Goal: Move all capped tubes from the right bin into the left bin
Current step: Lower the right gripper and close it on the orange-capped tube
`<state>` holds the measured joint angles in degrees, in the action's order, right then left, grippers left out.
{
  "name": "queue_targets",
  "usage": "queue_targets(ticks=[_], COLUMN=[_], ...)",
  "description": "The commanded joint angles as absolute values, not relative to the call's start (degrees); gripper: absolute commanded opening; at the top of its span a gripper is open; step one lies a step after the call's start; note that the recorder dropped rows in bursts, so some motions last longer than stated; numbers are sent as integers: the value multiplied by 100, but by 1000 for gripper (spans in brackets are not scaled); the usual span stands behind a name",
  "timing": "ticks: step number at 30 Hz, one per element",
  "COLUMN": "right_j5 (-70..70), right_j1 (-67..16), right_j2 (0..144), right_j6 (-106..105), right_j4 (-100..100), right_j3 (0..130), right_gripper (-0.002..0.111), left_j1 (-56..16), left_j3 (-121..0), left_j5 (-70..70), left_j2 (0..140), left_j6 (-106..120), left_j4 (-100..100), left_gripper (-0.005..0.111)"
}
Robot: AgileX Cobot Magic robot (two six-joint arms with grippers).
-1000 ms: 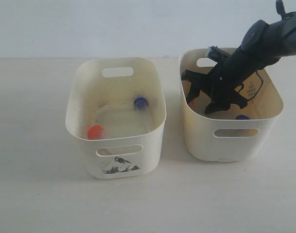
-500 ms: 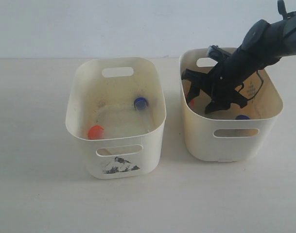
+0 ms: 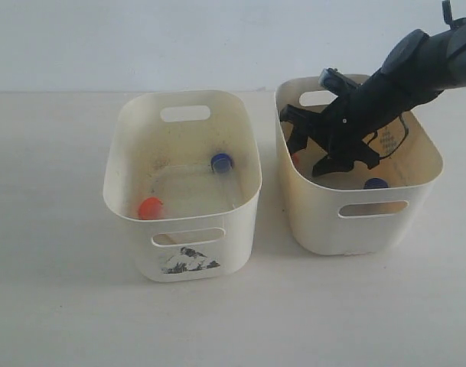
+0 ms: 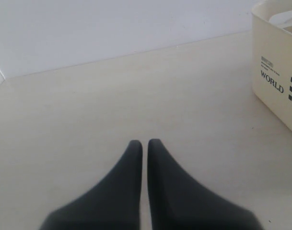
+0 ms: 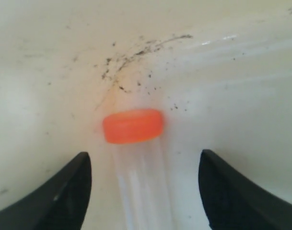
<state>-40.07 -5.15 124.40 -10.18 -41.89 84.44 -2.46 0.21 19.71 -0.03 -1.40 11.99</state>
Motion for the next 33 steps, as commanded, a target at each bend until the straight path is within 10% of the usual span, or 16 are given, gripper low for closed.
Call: queue_targets(ticks=[1,16,33], right_j5=[-3935,-3876,-3982], right_j1=[-516,-1043,-1043], right_j2=[12388,12854,12854], right_j6=[-1176,-827,-314], right_j4=[-4299,-2841,-2235], right_j3=[8412,8412,8412], right_gripper=[61,60,1], left_j1=[-254,-254,-254], left_j3=[0,0,0], left_j5=[1941,1941,1941], left_j2=[0,0,0], left_j6=[-198,-198,-198], left_j4=[1179,1179,1179], left_gripper=[4,4,4])
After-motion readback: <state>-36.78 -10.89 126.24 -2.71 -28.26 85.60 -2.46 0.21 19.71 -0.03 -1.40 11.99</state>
